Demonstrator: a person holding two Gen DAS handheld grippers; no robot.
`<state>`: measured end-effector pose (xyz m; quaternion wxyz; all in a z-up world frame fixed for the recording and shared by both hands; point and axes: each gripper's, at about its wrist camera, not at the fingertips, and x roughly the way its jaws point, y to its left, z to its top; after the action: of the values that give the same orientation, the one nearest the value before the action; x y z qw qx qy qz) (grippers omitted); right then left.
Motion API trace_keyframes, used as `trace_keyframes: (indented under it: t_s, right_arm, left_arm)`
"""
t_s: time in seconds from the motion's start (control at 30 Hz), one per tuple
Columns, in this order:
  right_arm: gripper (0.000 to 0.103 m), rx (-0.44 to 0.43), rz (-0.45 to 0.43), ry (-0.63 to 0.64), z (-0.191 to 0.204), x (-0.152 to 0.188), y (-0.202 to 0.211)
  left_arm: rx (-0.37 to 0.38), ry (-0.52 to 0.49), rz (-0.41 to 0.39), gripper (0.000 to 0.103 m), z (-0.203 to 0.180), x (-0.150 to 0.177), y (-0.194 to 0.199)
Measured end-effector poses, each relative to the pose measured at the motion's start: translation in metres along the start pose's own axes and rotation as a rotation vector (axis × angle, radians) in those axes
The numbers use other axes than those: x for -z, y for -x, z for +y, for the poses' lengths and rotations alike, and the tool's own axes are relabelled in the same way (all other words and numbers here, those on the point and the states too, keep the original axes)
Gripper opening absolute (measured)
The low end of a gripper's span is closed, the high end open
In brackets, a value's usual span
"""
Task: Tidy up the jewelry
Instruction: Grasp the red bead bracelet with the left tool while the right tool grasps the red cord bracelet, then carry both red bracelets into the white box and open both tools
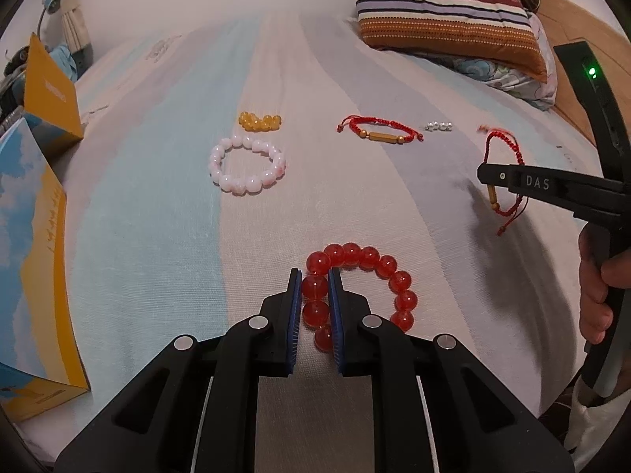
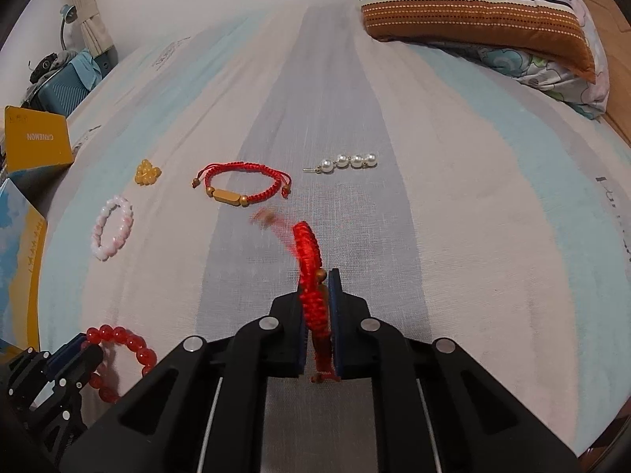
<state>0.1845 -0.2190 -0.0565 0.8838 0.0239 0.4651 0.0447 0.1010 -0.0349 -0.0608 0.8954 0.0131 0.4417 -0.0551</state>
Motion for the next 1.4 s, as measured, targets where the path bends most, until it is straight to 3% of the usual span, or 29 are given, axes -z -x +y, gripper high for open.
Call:
trace_keyframes:
  t_s: [0.83, 1.2, 1.4]
  right_arm:
    - [0.008, 0.012, -0.054, 0.031, 0.022, -0.012, 0.059]
    - [0.008, -0.031, -0.092, 0.095, 0.070, -0.027, 0.106]
    - [0.008, -0.055, -0.098, 0.145, 0.111, -0.034, 0.114]
  left_arm:
    - [0.044, 0.046, 0.003, 0.013, 0.007, -0.021, 0.045]
    - [0.027, 0.086, -0.006, 0.013, 0.035, -0.048, 0.081]
    - [-0.036, 0.116, -0.050, 0.013, 0.061, -0.064, 0.111]
